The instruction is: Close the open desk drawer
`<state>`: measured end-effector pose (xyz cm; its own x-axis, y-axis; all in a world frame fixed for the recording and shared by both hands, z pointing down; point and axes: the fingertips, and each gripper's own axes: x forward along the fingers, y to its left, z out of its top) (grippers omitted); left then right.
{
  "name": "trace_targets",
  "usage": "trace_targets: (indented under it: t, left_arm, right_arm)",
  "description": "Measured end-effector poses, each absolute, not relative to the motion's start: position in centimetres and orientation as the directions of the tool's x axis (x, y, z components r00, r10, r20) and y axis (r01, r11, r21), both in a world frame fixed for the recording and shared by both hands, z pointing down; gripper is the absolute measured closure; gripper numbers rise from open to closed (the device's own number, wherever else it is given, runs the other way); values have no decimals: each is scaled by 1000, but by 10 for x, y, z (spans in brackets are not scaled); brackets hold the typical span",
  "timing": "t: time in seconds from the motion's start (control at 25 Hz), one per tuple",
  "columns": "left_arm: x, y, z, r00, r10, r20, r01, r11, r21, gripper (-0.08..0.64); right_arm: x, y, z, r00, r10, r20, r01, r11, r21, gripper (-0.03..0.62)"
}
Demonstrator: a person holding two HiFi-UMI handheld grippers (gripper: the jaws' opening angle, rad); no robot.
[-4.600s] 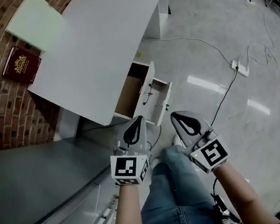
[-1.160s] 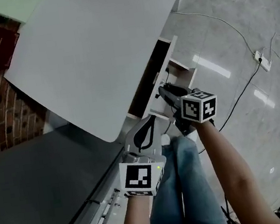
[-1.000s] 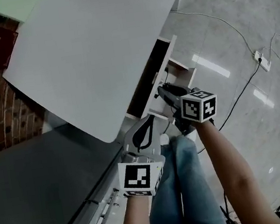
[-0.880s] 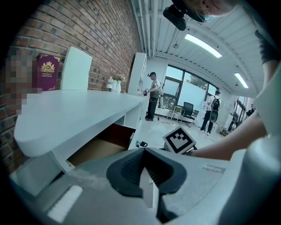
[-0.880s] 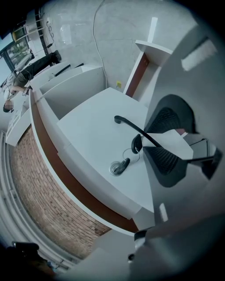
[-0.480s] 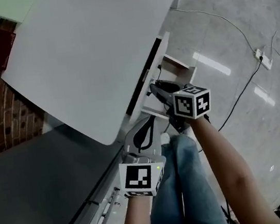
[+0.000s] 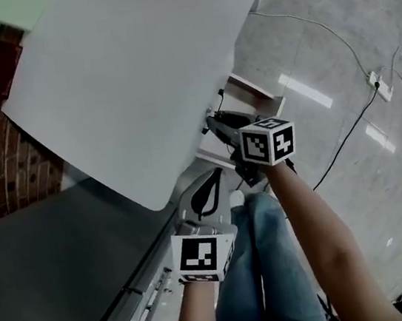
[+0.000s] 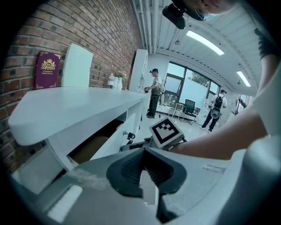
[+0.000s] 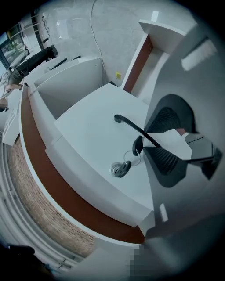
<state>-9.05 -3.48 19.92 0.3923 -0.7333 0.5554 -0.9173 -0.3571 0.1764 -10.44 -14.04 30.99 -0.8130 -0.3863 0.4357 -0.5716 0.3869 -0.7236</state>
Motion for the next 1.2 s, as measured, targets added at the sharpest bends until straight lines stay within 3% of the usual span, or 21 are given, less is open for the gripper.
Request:
trace_targets:
  t: [0.64, 1.2]
  left_arm:
    - [-103, -31, 217, 344, -733, 586, -934, -331, 134, 560]
    - [-134, -17, 220, 204, -796, 570, -979, -180, 98, 560]
  right_arm:
    - [-131, -155, 311, -846, -353, 400, -524, 415, -744, 485]
    - [-151, -166, 311, -888, -318, 333, -447, 417, -791, 488]
